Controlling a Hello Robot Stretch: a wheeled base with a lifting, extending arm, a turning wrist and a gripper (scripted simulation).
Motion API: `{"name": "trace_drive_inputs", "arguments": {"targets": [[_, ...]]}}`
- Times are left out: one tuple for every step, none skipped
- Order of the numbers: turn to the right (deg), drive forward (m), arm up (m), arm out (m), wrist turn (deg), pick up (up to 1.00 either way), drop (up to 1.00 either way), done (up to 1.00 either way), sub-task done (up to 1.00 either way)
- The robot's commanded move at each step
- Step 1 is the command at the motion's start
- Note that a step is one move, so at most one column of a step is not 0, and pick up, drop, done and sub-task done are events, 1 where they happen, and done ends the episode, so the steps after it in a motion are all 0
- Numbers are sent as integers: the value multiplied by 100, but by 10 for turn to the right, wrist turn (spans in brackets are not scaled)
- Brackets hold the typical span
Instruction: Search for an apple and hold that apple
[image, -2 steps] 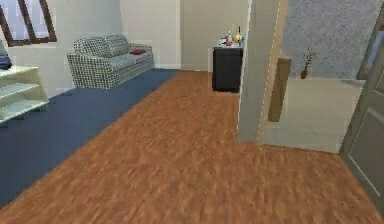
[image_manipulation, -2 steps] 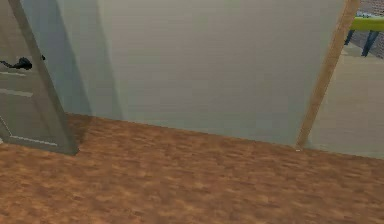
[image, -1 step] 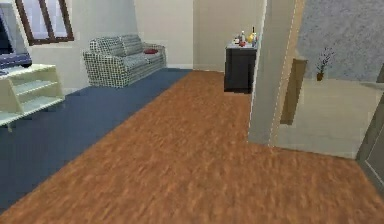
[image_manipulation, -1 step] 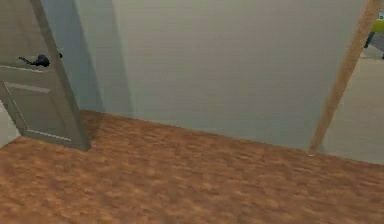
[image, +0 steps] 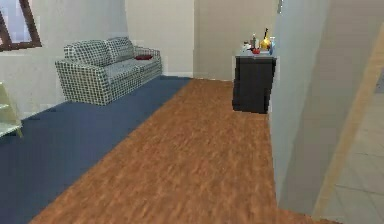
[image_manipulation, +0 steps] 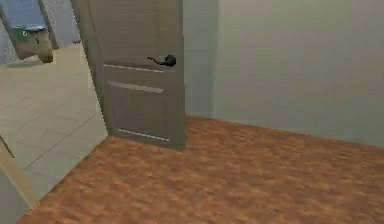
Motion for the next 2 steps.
{"name": "trace_drive_inputs", "arguments": {"targets": [[0,100,0,0,0,0,0,0,0],[0,100,0,0,0,0,0,0,0]]}}
